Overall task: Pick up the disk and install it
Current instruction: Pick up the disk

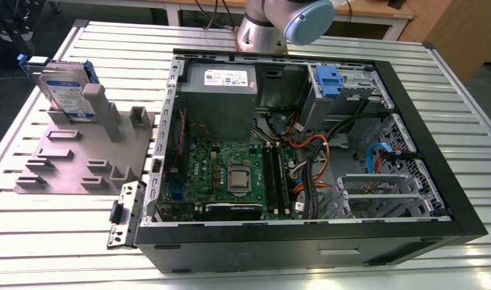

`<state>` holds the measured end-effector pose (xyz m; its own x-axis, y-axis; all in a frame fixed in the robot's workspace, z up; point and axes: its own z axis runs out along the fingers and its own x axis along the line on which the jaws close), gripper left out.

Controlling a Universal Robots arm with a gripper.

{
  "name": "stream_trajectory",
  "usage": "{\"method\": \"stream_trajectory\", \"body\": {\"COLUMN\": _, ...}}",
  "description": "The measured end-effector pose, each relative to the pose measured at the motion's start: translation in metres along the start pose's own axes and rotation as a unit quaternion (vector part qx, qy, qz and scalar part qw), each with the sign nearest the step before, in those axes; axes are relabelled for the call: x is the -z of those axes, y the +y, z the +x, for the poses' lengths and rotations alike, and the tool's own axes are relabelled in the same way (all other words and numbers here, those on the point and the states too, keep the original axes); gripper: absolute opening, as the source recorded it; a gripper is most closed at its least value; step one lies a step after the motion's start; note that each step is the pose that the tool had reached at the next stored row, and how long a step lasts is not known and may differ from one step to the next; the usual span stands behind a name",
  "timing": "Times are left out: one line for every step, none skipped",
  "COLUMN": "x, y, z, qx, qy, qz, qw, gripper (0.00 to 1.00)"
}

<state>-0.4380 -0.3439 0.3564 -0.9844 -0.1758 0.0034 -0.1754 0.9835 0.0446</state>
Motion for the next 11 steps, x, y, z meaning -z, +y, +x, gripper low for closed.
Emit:
{"method": "stream_trajectory", "body": {"x": 0.0000, "y": 0.0000, "z": 0.0000, "qx": 0.000, "qy": 0.0000, "qz": 0.0000, "qw": 1.00000, "gripper": 0.11}}
{"method": "stream_trajectory", "body": {"x": 0.0000, "y": 0.0000, "z": 0.0000, "qx": 0.001, "qy": 0.0001, "qz": 0.0000, "qw": 1.00000, "gripper": 0.11}}
{"method": "stream_trajectory", "body": {"x": 0.0000, "y": 0.0000, "z": 0.0000, "qx": 0.002, "qy": 0.0001, "qz": 0.0000, "qw": 1.00000, "gripper": 0.11}}
{"method": "stream_trajectory", "body": {"x": 0.0000, "y": 0.0000, "z": 0.0000, "qx": 0.002, "qy": 0.0001, "qz": 0.0000, "qw": 1.00000, "gripper": 0.11}}
{"method": "stream_trajectory", "body": {"x": 0.0000, "y": 0.0000, "z": 0.0000, "qx": 0.004, "qy": 0.0002, "qz": 0.0000, "qw": 0.99999, "gripper": 0.11}}
{"method": "stream_trajectory", "body": {"x": 0.0000, "y": 0.0000, "z": 0.0000, "qx": 0.005, "qy": 0.0002, "qz": 0.0000, "qw": 0.99999, "gripper": 0.11}}
{"method": "stream_trajectory", "body": {"x": 0.0000, "y": 0.0000, "z": 0.0000, "qx": 0.006, "qy": 0.0003, "qz": 0.0000, "qw": 0.99998, "gripper": 0.11}}
{"method": "stream_trajectory", "body": {"x": 0.0000, "y": 0.0000, "z": 0.0000, "qx": 0.007, "qy": 0.0003, "qz": 0.0000, "qw": 0.99997, "gripper": 0.11}}
{"method": "stream_trajectory", "body": {"x": 0.0000, "y": 0.0000, "z": 0.0000, "qx": 0.009, "qy": 0.0004, "qz": 0.0000, "qw": 0.99996, "gripper": 0.11}}
{"method": "stream_trajectory", "body": {"x": 0.0000, "y": 0.0000, "z": 0.0000, "qx": 0.010, "qy": 0.0005, "qz": 0.0000, "qw": 0.99994, "gripper": 0.11}}
{"method": "stream_trajectory", "body": {"x": 0.0000, "y": 0.0000, "z": 0.0000, "qx": 0.012, "qy": 0.0006, "qz": 0.0000, "qw": 0.99993, "gripper": 0.11}}
